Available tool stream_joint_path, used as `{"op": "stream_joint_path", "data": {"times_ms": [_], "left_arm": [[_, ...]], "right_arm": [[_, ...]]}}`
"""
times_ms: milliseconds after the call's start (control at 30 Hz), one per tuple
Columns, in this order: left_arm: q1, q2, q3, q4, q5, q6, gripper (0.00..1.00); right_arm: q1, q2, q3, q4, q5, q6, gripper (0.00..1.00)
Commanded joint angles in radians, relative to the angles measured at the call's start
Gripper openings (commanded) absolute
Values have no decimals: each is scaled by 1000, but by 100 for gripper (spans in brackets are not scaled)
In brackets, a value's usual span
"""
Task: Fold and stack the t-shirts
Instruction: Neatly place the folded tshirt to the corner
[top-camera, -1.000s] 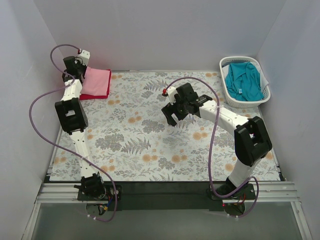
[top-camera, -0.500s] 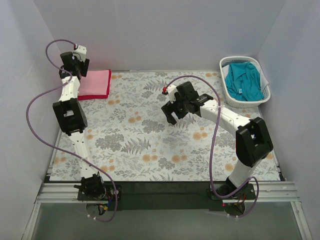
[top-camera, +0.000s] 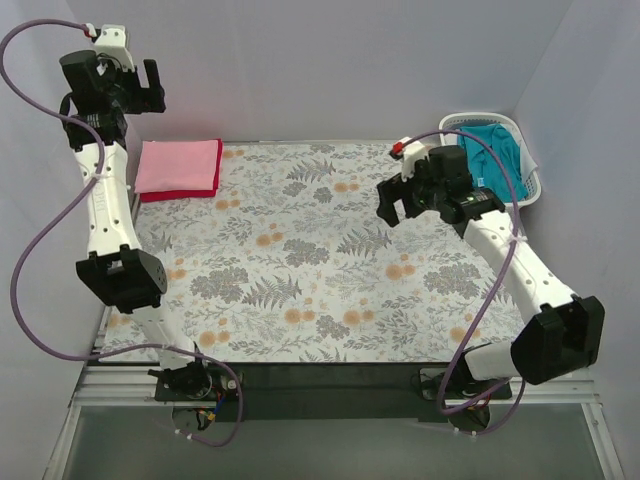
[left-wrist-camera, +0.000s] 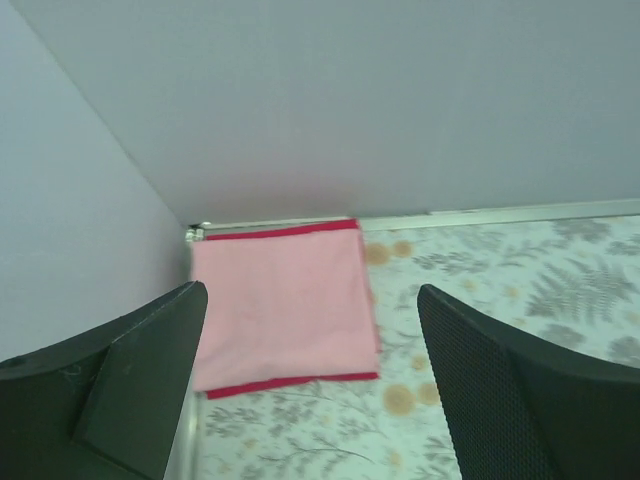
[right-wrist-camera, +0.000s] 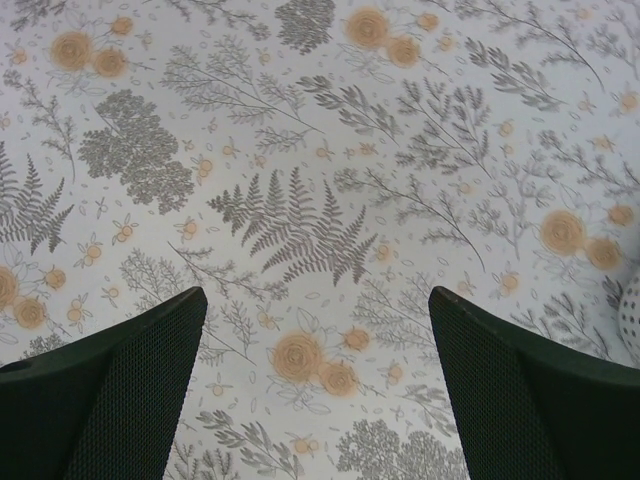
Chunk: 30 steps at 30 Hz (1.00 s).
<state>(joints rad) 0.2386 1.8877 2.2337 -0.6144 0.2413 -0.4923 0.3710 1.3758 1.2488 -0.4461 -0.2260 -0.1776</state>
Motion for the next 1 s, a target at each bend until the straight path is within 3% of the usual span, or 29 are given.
{"op": "stream_joint_path", "data": {"times_ms": [0,100,233,500,600,967], "left_arm": [[-42,-89,-151,-200,122,-152,87],[-106,-182,-320,-170,129,-196,89],[-225,-356,-666,-99,98,-218,90],[-278,-534,-1070,-76,101,-269,91],[-280,-594,-1166,-50,89,-247,91],[-282,-694,-1260,-33,47,-233,91]], "right_arm": [[-95,-73,-25,-90,-76,6,98],[-185,-121,-49,-150,-107,-5,98],[-279,-178,-98,-203,-122,-14,98],[-342,-274,-281,-226,-138,-29,98],[-343,-293,-331,-227,-160,-26,98],[-351,-391,-377,-220,-139,-5,98]]}}
